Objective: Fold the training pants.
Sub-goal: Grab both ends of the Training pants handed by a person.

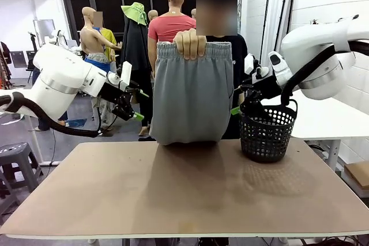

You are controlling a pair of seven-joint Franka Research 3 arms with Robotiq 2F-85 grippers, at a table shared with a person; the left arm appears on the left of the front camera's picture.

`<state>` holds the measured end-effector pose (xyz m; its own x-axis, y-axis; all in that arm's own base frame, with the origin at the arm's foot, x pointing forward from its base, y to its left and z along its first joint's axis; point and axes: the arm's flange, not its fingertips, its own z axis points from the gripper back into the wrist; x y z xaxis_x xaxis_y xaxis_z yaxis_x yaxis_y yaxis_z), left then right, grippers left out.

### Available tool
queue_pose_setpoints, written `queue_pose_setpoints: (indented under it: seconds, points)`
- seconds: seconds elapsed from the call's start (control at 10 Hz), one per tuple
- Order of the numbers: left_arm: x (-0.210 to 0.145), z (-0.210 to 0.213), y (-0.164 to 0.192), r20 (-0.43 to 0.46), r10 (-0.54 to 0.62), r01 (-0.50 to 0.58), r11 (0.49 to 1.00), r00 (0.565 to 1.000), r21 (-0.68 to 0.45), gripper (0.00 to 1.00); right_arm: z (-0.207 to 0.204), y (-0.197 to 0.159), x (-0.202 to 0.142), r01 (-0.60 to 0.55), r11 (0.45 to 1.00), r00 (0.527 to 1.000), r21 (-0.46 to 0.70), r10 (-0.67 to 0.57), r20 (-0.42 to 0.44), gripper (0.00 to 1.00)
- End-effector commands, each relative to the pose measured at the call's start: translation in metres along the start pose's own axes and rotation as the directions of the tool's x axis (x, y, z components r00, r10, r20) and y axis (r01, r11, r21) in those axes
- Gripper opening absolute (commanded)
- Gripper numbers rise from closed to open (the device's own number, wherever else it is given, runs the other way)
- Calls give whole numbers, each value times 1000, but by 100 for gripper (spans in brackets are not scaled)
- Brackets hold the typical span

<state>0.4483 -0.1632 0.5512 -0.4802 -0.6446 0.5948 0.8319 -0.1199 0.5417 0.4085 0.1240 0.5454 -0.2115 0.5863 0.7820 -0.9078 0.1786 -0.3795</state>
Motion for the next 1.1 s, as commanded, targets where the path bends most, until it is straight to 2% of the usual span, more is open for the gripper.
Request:
queue_pose_setpoints:
  seconds: [0.0,0.2,0.4,0.6,1.0]
  points:
    - [0,-3,4,62,-9,11,1000,998,-29,100,-8,-4,-5,11,998,1000,55,-12,25,100]
    - [4,-6,4,98,-9,14,998,995,-54,100,-10,-1,-6,13,992,998,124,-20,54,100]
    - [12,-11,-1,120,22,-16,999,992,-51,100,-9,7,-2,13,990,998,140,-22,65,100]
    - [13,-17,0,149,38,-35,999,988,-21,100,-12,8,-1,-16,994,995,105,6,96,100]
    - [21,-26,-10,228,75,-66,997,971,-49,100,-15,15,3,-58,996,983,70,44,175,100]
